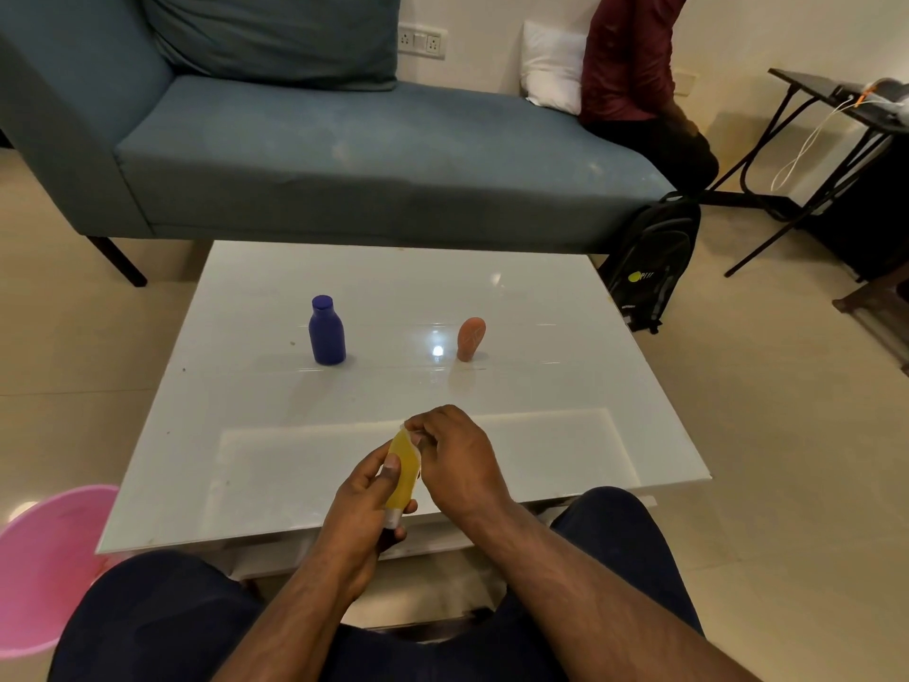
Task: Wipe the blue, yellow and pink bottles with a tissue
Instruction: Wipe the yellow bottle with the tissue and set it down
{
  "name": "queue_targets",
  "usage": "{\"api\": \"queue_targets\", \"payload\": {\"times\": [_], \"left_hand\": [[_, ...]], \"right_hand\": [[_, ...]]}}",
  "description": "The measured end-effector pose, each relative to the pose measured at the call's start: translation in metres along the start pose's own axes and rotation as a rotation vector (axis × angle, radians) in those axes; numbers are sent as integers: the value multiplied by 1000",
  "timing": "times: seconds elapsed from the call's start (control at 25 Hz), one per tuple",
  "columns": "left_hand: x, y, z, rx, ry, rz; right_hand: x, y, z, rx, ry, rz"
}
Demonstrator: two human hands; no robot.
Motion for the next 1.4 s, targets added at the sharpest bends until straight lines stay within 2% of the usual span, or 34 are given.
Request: {"api": "queue_targets", "payload": {"times": [0.12,0.28,0.44,0.64,0.8,0.96,1.12,1.32,1.4], "left_hand": [[1,0,0,15,39,8],[2,1,0,18,61,12],[3,-1,0,26,79,29],[6,0,0,22,102,47],[3,0,-3,31,59,37],[-3,5,-3,9,11,8],[-3,3,-1,3,-49,-5],[1,3,-1,0,-58,17],[-1,5,-2,7,-52,22]], "right_hand": [[4,2,-1,-28,5,-3],[9,13,-17,77,40,61],[-2,2,-1,-37,-5,-17],[9,19,-20,84,8,41],[1,0,0,-43,1,-17],[18,8,-23,119,96,105],[2,-8,-5,38,83,3],[12,6,-19,128,84,102],[-1,0,-7,64,7,24]]}}
Point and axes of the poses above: each hand's wrist, its own y-axis away from the middle knuckle, its own z-axis out of the back of the hand, x = y × z, the point moved 9 cm from there along -y, towards the middle knuckle, and after that the axes turned 12 degrees about -y, right-handed, at the moved point
